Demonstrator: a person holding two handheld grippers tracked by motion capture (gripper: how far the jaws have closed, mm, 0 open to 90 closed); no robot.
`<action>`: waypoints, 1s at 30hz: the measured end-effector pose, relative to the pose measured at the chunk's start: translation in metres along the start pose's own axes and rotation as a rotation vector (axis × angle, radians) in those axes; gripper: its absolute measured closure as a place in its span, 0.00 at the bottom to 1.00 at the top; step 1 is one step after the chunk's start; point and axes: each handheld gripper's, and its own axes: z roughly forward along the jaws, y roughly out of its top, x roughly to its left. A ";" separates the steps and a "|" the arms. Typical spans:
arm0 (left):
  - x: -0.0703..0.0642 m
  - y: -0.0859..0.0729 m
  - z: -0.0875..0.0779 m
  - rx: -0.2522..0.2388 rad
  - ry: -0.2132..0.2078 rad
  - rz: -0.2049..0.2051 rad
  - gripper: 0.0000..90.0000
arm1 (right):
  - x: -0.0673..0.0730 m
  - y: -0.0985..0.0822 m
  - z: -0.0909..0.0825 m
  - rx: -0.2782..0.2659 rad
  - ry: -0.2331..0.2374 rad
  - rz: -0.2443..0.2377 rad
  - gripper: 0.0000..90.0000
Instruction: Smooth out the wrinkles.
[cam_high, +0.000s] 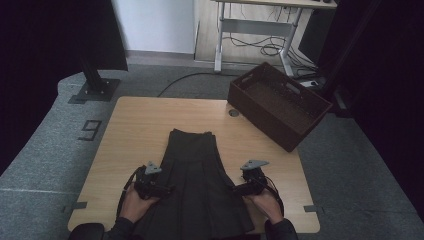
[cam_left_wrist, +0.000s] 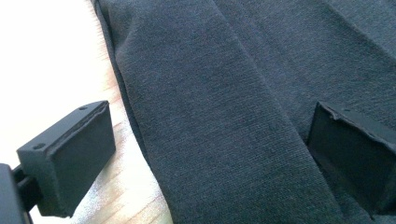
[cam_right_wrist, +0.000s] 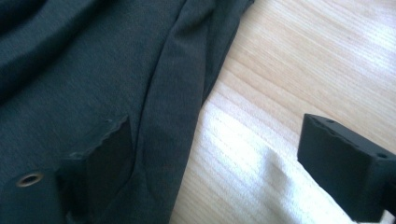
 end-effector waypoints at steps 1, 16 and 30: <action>0.000 0.000 0.000 0.000 0.000 0.000 0.01 | 0.000 0.002 0.000 0.001 0.002 0.002 0.09; -0.001 -0.001 0.000 -0.001 0.005 -0.007 0.01 | -0.005 0.052 0.017 -0.036 0.019 -0.019 0.01; -0.001 -0.001 0.000 -0.002 0.006 -0.008 0.01 | -0.008 0.111 0.057 -0.012 -0.003 -0.013 0.13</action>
